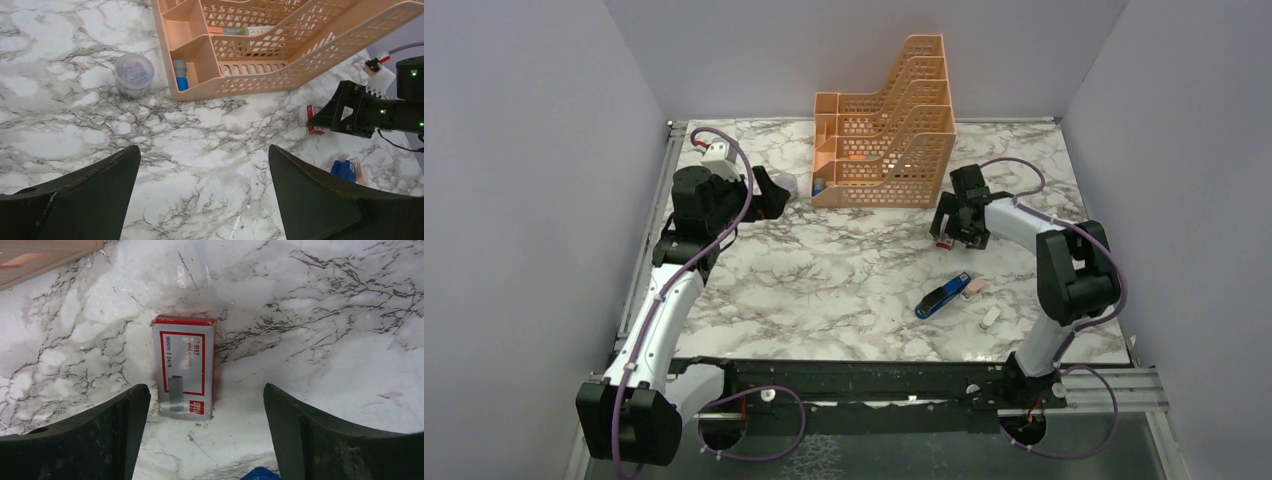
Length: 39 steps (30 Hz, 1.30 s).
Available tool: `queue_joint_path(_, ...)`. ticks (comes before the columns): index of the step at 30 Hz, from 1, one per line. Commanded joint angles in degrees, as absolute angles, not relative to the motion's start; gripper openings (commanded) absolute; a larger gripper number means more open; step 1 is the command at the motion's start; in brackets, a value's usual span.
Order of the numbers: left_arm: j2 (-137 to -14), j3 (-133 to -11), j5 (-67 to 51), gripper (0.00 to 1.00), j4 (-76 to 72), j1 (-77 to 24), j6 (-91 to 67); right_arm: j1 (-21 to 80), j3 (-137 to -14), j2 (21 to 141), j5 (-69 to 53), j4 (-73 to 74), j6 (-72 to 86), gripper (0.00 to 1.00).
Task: Load the staples into the stapler
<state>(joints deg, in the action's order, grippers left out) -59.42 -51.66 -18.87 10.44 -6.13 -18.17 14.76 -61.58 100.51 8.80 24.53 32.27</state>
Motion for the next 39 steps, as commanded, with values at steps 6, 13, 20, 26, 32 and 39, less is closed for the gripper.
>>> queue_joint_path(6,-59.71,-51.16,-16.76,0.99,8.76,-6.70,-18.45,17.32,-65.81,105.17,14.53,26.07,34.19,0.76)
queue_joint_path(13,-59.27,-50.32,-13.59,0.99,8.90,-6.90,-18.89,19.96,-65.76,105.90,17.99,26.67,33.46,0.52)
queue_joint_path(20,-58.23,-49.21,-13.88,0.99,8.23,-7.13,-20.11,23.12,-62.73,103.66,13.82,22.56,31.65,0.41)
queue_joint_path(26,-58.26,-47.96,-14.15,0.99,7.82,-7.12,-22.20,30.04,-61.02,102.70,7.34,17.98,28.59,0.40)
queue_joint_path(32,-59.40,-47.20,-13.62,0.99,9.10,-7.15,-25.43,39.15,-62.92,105.07,1.47,13.54,23.19,0.40)
queue_joint_path(39,-61.84,-46.48,-8.27,0.99,12.19,-6.99,-32.51,48.10,-68.20,110.55,-2.37,12.78,10.47,0.42)
